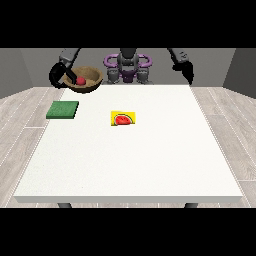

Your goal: Pick the cup and pour the ball into the bowl, then pick the bowl and place it on the pad

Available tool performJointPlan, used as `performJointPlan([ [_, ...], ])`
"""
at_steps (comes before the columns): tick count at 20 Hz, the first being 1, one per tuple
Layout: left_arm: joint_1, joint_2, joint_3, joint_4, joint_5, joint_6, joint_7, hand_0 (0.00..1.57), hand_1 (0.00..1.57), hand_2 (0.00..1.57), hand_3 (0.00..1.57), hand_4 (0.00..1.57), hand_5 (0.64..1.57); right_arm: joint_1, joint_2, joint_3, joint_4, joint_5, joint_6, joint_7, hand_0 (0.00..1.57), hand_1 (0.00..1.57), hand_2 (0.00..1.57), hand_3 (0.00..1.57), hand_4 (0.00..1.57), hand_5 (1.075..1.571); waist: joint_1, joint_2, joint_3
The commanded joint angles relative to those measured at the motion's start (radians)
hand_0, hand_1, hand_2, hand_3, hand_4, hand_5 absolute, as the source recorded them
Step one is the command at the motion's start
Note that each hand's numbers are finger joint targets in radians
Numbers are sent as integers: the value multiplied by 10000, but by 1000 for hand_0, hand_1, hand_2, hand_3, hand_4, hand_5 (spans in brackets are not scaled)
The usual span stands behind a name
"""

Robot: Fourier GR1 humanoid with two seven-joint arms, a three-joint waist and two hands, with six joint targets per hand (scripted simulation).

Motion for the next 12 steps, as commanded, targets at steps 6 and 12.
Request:
performJointPlan([
  [6,-643,2459,2028,-427,1943,-2068,-7,0,0,0,0,1319,1562,619,-2119,-1807,1047,-928,1050,-2156,1571,1571,1571,0,884,1571,750,1345,17],
  [12,-668,4227,3546,1123,2945,-3571,-877,0,0,0,0,1266,1571,388,-1685,-1926,942,-919,367,-2818,1571,1571,1571,0,796,1566,873,2219,3],
])
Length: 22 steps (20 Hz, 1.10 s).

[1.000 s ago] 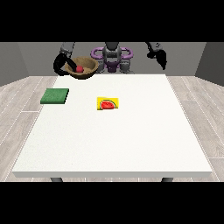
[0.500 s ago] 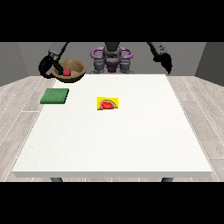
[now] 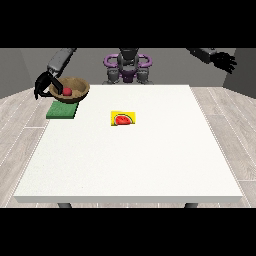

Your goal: Pick the cup and pour the ball into the bowl, then pick the bowl and place it on the pad

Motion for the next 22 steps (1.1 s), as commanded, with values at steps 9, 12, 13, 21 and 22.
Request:
performJointPlan([
  [9,-225,1340,964,782,915,-1233,-342,0,0,0,0,1186,1557,-501,-814,-948,1416,-51,-1051,-720,1549,1549,1571,1036,0,1560,255,928,8],
  [12,-47,1461,1125,1436,745,-1407,-1256,0,0,0,0,1175,1551,-768,-742,-950,1596,-457,-235,-691,850,850,880,1102,0,1513,72,1191,1],
  [13,-304,1409,1046,588,1081,-1118,-234,0,0,0,0,1174,1548,-801,-872,-1114,2207,-543,31,-1219,614,614,681,1057,0,1520,106,1008,12],
  [21,-60,76,-343,-800,495,-353,822,0,0,0,0,1007,1569,-1373,-1285,-666,2756,-257,525,74,0,0,0,0,0,1361,252,-432,23],
  [22,-373,-400,-745,-950,531,-283,1135,0,0,0,0,902,1559,-1463,-873,-483,2587,-109,149,-52,0,0,0,0,0,1359,73,-610,25],
])
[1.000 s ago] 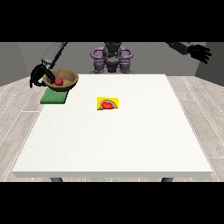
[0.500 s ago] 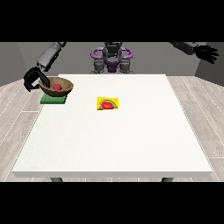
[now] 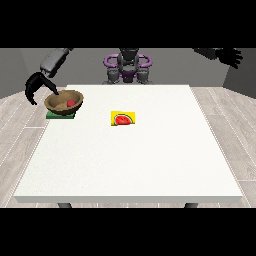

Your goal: Pick the cup and pour the ball into the bowl, then pick the bowl and place it on the pad

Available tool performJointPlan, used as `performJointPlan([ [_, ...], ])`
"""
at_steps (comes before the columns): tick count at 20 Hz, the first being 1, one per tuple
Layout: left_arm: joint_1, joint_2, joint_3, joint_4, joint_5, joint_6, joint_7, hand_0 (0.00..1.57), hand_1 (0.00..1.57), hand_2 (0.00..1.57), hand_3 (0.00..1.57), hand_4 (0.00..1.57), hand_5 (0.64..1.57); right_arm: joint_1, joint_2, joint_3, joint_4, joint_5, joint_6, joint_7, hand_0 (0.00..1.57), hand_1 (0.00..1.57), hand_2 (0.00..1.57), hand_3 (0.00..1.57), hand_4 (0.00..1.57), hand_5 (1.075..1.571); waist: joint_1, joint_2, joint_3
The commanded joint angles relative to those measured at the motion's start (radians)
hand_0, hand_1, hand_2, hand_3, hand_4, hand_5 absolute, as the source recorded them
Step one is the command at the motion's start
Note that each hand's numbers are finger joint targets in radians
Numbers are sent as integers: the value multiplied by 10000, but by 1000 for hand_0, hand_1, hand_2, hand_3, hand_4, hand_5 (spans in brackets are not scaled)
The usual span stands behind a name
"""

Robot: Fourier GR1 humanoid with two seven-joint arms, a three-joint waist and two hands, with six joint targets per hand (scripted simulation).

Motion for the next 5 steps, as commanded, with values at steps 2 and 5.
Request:
performJointPlan([
  [2,280,-1515,-1231,-1032,-572,1101,1089,0,0,0,0,902,1559,-249,-323,367,90,183,611,965,0,0,0,0,0,1356,-165,-1726,-5],
  [5,457,-1269,-1239,-283,-666,861,1388,0,0,0,0,902,1559,-866,466,700,-778,-107,1278,1158,0,0,0,0,476,1434,-520,-2830,-24],
])
